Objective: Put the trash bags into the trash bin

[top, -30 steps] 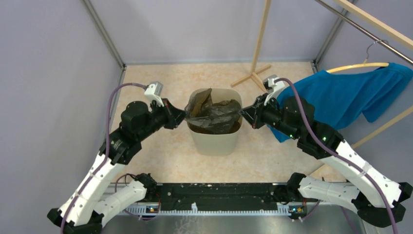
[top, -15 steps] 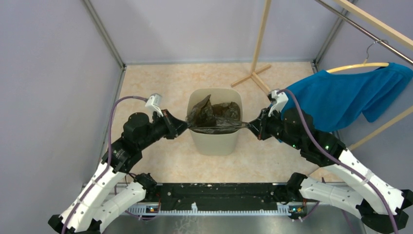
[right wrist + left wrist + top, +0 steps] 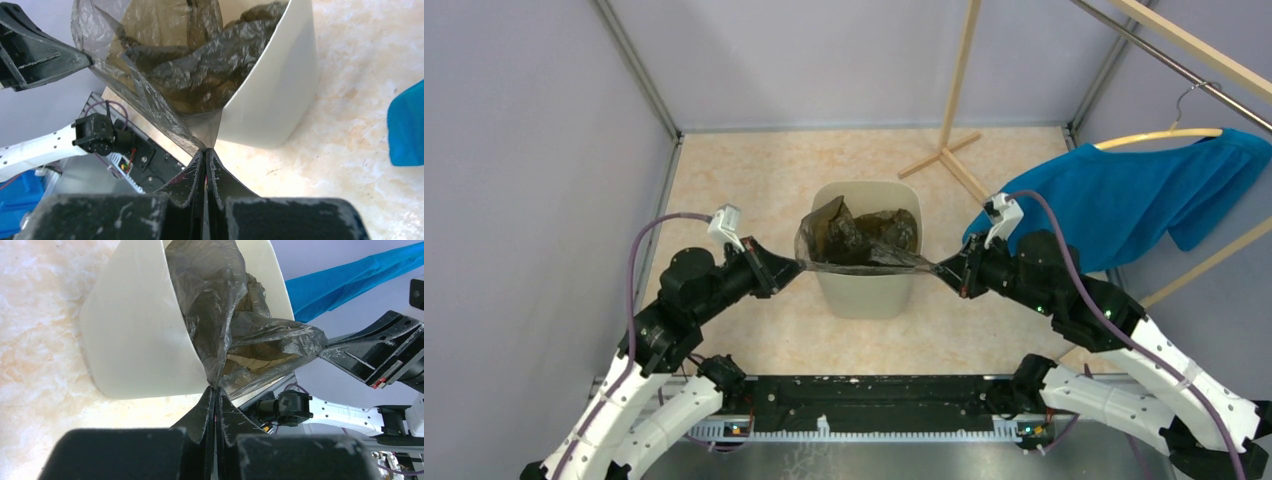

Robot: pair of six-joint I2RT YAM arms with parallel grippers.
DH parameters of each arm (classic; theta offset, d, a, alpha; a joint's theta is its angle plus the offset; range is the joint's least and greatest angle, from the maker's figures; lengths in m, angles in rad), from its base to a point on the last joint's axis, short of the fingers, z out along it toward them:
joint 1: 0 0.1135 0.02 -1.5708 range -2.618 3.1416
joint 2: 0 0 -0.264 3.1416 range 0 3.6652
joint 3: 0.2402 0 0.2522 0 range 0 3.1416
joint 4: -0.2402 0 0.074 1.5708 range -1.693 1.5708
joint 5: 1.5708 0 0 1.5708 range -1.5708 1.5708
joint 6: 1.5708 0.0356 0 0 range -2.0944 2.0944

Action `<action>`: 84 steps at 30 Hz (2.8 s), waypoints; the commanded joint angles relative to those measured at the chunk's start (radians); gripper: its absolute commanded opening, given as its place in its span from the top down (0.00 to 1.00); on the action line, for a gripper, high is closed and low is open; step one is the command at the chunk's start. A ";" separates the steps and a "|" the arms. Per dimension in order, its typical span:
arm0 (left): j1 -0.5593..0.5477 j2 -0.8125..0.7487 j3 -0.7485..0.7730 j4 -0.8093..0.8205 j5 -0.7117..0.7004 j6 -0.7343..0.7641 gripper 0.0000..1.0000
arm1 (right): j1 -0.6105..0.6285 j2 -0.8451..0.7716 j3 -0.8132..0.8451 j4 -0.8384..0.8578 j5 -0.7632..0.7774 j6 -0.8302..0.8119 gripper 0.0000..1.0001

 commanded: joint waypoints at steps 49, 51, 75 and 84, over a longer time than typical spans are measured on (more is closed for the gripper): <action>-0.001 0.262 0.475 -0.259 -0.046 0.601 0.01 | 0.117 0.410 0.538 -0.282 -0.084 -0.390 0.21; -0.001 0.322 0.503 -0.239 -0.041 0.648 0.02 | 0.186 0.473 0.581 -0.316 0.020 -0.409 0.19; -0.012 0.569 0.524 -0.095 -0.006 0.749 0.07 | 0.245 0.654 0.620 -0.144 0.220 -0.480 0.29; -0.032 0.611 0.522 -0.055 0.024 0.737 0.28 | 0.179 0.625 0.574 -0.080 0.099 -0.461 0.58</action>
